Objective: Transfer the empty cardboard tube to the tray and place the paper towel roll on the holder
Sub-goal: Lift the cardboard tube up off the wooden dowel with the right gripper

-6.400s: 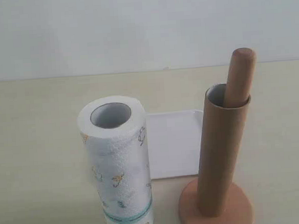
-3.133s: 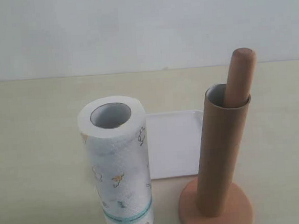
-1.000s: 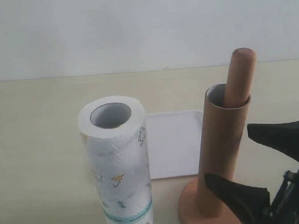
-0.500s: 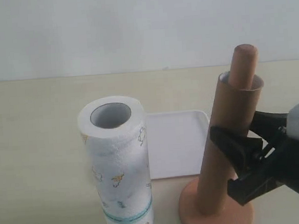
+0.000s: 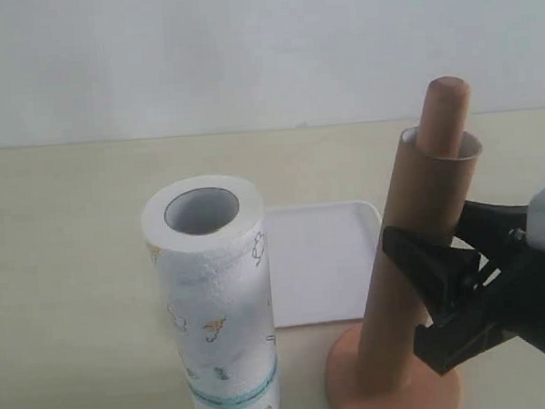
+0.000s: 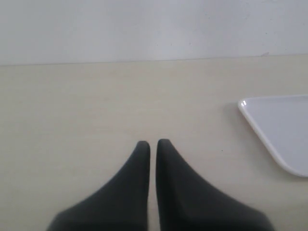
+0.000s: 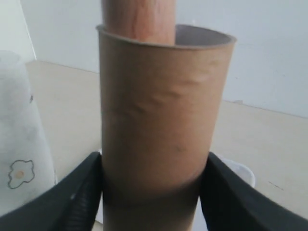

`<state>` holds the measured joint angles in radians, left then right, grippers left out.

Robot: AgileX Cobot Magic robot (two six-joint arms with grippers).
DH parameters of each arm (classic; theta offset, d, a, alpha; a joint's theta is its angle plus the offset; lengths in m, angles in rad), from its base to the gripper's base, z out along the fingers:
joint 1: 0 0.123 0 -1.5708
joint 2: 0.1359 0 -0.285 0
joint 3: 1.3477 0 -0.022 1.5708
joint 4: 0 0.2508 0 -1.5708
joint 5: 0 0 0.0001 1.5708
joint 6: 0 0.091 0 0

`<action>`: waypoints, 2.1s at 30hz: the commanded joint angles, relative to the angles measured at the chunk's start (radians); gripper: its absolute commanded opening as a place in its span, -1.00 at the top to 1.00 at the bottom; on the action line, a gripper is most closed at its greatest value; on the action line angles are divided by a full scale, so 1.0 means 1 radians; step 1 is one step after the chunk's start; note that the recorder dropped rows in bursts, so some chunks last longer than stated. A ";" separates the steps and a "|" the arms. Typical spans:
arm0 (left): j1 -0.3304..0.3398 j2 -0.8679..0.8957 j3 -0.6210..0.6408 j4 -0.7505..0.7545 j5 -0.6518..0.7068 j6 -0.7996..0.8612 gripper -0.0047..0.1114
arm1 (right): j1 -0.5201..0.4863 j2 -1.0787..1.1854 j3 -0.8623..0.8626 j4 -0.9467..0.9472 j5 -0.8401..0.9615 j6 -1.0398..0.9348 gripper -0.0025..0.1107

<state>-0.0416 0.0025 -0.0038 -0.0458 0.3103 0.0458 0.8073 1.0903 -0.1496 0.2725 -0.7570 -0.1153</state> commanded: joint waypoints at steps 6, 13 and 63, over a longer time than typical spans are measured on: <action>0.002 -0.003 0.004 0.002 -0.008 0.002 0.85 | 0.001 0.000 -0.002 -0.140 -0.032 0.078 0.96; 0.002 -0.003 0.004 0.002 -0.008 0.002 0.85 | 0.001 0.000 -0.002 -0.153 -0.067 0.080 0.96; 0.002 -0.003 0.004 0.002 -0.008 0.002 0.85 | -0.353 -0.338 -0.934 -0.182 0.917 -0.315 0.96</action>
<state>-0.0416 0.0025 -0.0038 -0.0458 0.3103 0.0458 0.5541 0.7238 -1.0773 0.0944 0.1053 -0.4582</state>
